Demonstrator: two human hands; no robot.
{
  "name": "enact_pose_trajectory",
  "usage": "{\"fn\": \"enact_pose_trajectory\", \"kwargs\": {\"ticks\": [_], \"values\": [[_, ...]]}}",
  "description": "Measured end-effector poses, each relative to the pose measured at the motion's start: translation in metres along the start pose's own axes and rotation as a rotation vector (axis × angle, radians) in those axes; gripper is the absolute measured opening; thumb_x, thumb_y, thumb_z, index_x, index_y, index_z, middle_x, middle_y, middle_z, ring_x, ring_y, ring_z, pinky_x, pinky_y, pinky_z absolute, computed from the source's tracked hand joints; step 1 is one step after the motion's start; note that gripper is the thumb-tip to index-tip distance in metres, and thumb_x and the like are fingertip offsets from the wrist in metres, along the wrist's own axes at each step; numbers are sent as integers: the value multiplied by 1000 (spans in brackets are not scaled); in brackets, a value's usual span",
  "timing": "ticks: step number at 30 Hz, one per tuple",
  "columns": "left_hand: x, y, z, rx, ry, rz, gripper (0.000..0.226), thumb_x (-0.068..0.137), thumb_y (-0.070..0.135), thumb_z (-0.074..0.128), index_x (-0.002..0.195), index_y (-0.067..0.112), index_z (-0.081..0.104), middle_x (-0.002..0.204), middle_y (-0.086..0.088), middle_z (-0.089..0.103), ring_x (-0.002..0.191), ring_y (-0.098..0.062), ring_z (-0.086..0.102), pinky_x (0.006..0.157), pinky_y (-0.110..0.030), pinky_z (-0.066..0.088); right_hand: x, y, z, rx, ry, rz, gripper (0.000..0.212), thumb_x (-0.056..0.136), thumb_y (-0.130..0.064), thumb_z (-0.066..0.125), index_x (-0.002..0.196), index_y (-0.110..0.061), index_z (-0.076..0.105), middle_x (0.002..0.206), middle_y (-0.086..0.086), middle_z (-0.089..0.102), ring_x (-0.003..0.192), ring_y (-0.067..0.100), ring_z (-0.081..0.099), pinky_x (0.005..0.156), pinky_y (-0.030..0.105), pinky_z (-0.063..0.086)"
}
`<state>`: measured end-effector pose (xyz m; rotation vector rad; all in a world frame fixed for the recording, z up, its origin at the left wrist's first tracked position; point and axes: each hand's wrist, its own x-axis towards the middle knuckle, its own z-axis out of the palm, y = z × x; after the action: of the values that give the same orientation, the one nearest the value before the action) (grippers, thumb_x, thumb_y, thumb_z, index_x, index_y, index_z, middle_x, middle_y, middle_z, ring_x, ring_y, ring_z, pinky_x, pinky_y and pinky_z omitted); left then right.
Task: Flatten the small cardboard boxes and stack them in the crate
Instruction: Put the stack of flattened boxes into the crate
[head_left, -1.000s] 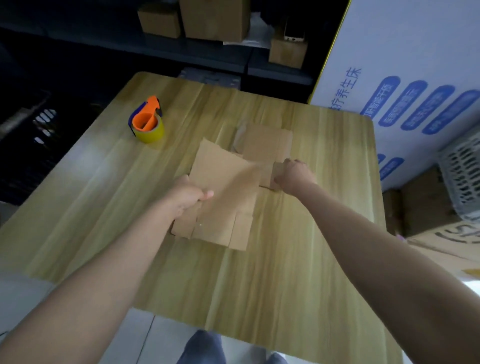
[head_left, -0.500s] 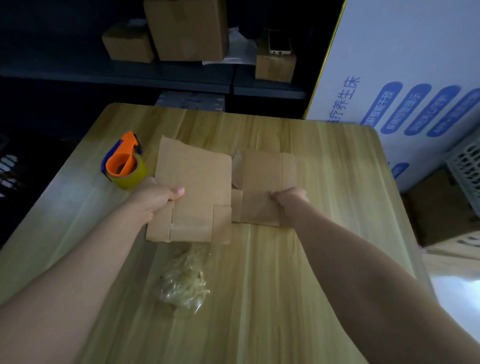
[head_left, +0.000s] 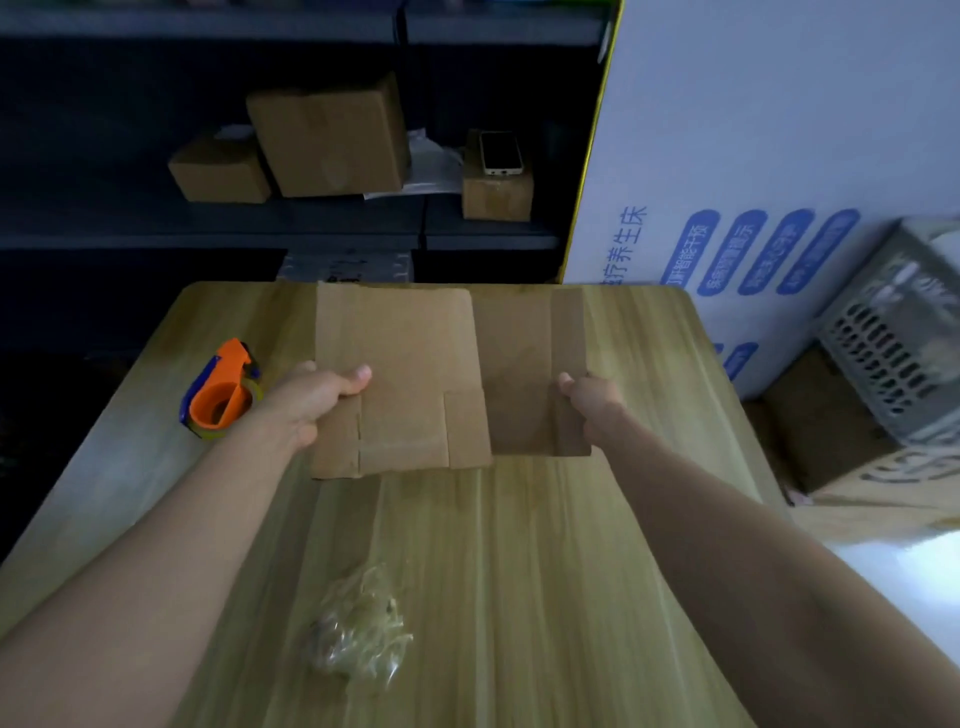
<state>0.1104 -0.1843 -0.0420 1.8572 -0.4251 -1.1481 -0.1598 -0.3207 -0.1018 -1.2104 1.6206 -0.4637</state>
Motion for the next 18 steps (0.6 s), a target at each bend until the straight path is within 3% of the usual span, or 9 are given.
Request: {"fn": "enact_pose_trajectory", "kwargs": {"ticks": [4, 10, 16, 18], "values": [[-19, 35, 46, -6, -100, 83, 53, 78, 25, 76, 122, 7, 51, 113, -11, 63, 97, -27, 61, 87, -45, 48, -19, -14, -51, 29, 19, -51, 43, 98, -30, 49, 131, -2, 52, 134, 17, 52, 124, 31, 49, 103, 39, 42], [-68, 61, 134, -3, -253, 150, 39, 80, 20, 74, 112, 7, 56, 100, -10, 68, 85, -23, 66, 65, -34, 51, -52, 1, -140, 145, 145, -27, 44, 97, -29, 53, 124, 5, 53, 122, 19, 59, 110, 33, 59, 96, 47, 48], [-145, 76, 234, 14, -341, 232, 12, 85, 16, 69, 96, 11, 65, 90, -7, 70, 76, -21, 66, 60, -31, 49, -85, 47, -269, 292, 250, 19, 42, 92, -32, 59, 117, 2, 58, 114, 18, 63, 101, 33, 63, 89, 49, 52], [-176, 75, 279, 7, -366, 263, 10, 86, 15, 68, 95, 10, 65, 95, -8, 69, 75, -20, 65, 60, -30, 49, -94, 66, -319, 319, 274, 8, 37, 92, -31, 59, 111, 0, 60, 108, 17, 65, 95, 31, 64, 84, 44, 53]]}}
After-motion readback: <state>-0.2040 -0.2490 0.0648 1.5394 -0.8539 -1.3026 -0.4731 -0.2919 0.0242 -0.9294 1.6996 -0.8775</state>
